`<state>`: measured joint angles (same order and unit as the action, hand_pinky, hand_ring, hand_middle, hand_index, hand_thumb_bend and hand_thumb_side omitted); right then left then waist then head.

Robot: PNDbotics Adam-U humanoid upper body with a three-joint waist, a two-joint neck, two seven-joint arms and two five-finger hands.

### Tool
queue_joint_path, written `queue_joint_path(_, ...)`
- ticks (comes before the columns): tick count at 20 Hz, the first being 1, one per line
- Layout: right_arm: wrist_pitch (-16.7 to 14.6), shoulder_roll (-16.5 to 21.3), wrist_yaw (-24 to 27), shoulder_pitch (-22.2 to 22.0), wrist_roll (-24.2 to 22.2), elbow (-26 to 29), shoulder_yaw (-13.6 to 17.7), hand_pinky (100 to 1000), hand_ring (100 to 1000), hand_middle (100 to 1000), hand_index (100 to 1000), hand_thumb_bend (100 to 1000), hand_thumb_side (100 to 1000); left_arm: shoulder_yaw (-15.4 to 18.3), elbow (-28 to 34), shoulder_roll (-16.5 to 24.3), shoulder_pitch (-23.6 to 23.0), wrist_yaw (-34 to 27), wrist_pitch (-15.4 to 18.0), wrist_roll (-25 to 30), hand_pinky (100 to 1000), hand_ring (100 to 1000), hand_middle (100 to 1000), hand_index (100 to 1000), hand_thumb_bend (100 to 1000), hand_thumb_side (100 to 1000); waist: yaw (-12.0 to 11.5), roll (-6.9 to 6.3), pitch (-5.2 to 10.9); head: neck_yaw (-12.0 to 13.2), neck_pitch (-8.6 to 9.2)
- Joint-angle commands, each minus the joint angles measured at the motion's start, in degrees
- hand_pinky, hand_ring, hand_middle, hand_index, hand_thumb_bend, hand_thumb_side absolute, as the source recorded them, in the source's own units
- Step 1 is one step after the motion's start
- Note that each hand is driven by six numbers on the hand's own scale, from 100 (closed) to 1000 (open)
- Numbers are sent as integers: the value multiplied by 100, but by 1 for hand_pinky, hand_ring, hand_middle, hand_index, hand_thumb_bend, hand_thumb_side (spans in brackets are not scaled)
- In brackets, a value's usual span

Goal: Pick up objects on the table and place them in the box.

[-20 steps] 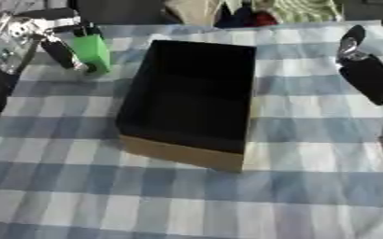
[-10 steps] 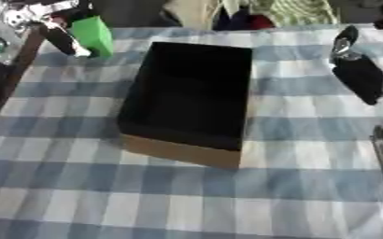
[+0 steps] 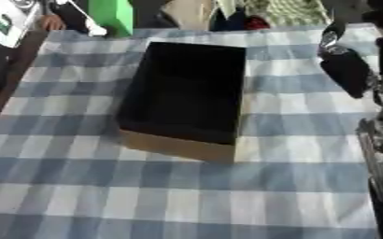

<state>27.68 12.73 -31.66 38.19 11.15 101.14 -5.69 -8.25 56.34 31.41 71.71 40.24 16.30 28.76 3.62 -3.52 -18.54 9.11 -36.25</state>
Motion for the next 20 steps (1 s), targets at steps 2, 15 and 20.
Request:
queue_joint_path(2,-49,-39,-88,30,-9,174,-3,849,907,763,906,100,393,-256,529,-74,108,-405,-395,-9,776,551,394,710,164,100,-8,-2,198,-164,-140)
queue_joint_path(15,-111,-241,-263,118,-88,235,-54,849,907,764,905,100,386,-691,991,-730,-195,-1412,-1269,128,935,531,366,698,100,100,18,46,275,-369,-296)
queue_joint_path(20,-132,-290,-345,182,-108,278,-59,850,908,764,905,100,386,-815,811,-796,-354,-1592,-1388,208,987,537,374,702,170,100,3,50,258,-420,-321)
